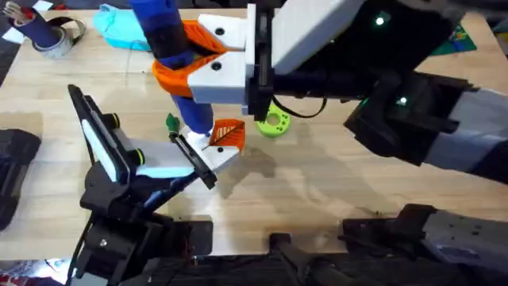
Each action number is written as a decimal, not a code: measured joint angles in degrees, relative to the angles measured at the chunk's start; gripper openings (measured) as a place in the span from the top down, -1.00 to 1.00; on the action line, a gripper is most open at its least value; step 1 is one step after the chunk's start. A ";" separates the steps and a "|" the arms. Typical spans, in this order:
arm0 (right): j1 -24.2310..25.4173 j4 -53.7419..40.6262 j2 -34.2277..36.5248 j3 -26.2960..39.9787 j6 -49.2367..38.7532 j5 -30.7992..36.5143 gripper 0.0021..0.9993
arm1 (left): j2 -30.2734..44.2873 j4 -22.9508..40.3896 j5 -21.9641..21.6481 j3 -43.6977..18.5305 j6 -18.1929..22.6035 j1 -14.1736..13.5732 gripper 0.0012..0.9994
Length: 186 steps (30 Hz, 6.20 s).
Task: Pick up the gripper from the table and insert it into the empty holder that is missing its gripper. Then pick up a screw, insert it into the mounting hole, and use the screwdriver to tighten it. Finally, clean up the table by picking up the vegetable and placing it into the bucket.
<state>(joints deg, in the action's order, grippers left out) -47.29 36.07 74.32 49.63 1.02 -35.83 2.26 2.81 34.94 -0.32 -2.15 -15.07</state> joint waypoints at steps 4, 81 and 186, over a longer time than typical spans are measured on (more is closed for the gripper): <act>0.00 -0.04 0.00 0.00 0.00 0.17 0.91 | -0.02 0.00 0.00 0.00 0.00 0.00 0.97; 0.11 3.26 1.73 -0.09 -1.03 -1.14 0.91 | -0.02 -0.02 -0.04 0.00 -0.02 0.00 0.97; 0.11 1.29 -1.18 -0.37 -1.01 -0.40 0.91 | -0.02 -0.04 -0.02 0.00 -0.17 0.00 0.97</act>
<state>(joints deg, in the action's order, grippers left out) -47.18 37.36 73.14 49.25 0.01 -36.23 2.24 2.76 34.92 -0.32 -2.33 -15.07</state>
